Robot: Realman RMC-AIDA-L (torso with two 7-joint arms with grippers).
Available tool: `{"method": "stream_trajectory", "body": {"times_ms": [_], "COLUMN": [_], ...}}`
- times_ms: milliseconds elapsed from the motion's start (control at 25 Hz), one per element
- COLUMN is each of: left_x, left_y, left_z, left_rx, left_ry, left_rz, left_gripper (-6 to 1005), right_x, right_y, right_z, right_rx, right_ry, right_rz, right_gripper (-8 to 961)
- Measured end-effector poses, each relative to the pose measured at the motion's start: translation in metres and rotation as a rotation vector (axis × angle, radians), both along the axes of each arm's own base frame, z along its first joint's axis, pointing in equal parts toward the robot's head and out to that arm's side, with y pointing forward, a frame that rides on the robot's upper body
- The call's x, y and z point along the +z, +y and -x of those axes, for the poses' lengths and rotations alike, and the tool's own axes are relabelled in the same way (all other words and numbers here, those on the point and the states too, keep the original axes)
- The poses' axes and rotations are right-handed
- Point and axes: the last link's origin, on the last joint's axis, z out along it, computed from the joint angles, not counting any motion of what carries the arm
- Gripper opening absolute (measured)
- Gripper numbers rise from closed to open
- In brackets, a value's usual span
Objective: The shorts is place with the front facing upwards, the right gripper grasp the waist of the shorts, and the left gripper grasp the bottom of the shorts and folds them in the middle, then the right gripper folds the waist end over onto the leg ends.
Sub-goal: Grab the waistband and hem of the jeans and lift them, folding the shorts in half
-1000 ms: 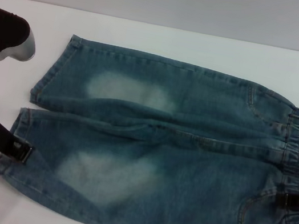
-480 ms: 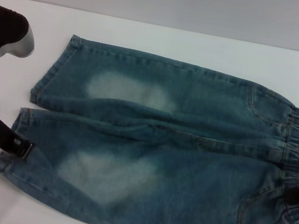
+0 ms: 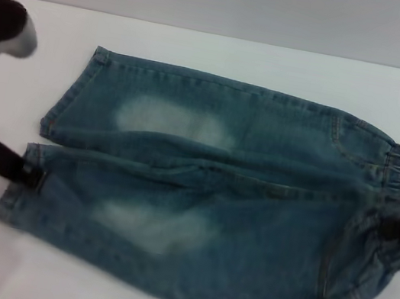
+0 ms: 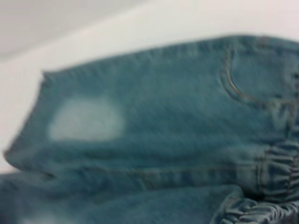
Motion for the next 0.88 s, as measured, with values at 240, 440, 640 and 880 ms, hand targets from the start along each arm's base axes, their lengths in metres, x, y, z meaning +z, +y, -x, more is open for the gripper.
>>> {"method": "stream_trajectory", "body": {"times_ms": [240, 440, 640, 880], "left_x": [0.011, 0.018, 0.021, 0.02], "left_y": [0.014, 0.028, 0.039, 0.052], "left_z": [0.006, 0.013, 0.016, 0.021], "left_rx": [-0.052, -0.092, -0.125, -0.147], "left_ry": [-0.068, -0.124, -0.167, -0.227], "left_rz": [-0.145, -0.258, -0.33, -0.378], "left_gripper": [66, 68, 69, 72], "right_x": [0.011, 0.014, 0.023, 0.028], "right_y": [0.011, 0.019, 0.018, 0.016], "right_z": [-0.01, -0.035, -0.051, -0.059], "right_rx": [0.008, -0.021, -0.028, -0.035], "right_ry": [0.274, 0.465, 0.574, 0.627], "right_rz": [-0.174, -0.344, -0.502, -0.608], "right_gripper": [28, 40, 51, 65]}}
